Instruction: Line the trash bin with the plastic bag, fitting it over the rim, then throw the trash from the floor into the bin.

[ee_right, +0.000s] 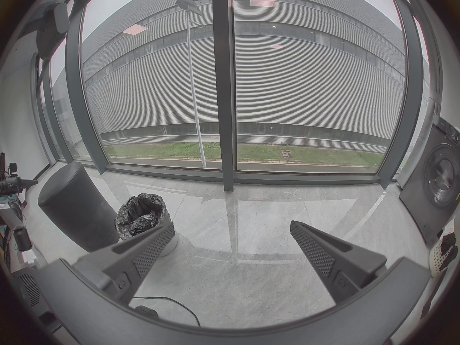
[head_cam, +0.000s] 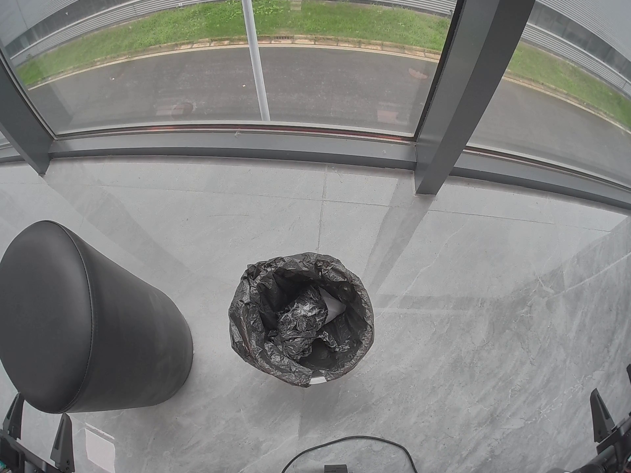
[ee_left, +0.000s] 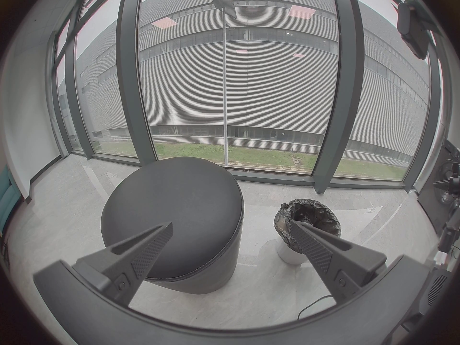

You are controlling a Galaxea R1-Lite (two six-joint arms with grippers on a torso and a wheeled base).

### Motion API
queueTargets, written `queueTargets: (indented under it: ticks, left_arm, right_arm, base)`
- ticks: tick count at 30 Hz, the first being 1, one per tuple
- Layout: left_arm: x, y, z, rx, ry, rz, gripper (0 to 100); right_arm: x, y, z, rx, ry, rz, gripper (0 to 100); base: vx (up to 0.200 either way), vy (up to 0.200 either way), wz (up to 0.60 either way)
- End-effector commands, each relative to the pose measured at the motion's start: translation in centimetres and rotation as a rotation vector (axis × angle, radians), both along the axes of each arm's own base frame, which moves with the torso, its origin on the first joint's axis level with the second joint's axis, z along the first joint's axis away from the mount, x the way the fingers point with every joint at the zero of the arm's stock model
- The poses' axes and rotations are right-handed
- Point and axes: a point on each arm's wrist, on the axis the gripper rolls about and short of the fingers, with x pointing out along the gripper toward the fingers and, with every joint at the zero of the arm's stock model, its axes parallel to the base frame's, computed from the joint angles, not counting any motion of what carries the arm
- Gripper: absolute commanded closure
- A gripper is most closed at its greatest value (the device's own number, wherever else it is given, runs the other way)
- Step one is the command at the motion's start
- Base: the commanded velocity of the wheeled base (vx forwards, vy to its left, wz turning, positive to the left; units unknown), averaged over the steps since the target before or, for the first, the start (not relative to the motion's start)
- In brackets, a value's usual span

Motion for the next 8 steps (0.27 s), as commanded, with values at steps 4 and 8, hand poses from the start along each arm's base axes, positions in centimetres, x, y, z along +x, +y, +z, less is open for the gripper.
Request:
queueTargets:
  ticks: [4, 8]
  left_arm:
    - [0.03, 0.02, -0.49, -0.005, 0.003, 0.01, 0]
    - [0.03, 0.02, -0.49, -0.007, 0.003, 0.01, 0]
  right_arm:
    - [0.0, 0.0, -0.39, 0.001, 0.001, -0.001, 0]
    - [0.01, 0.0, -0.44, 0.002, 0.003, -0.001, 0]
  base:
    - [0.0, 0.0, 0.0]
    - [0.0, 0.0, 0.0]
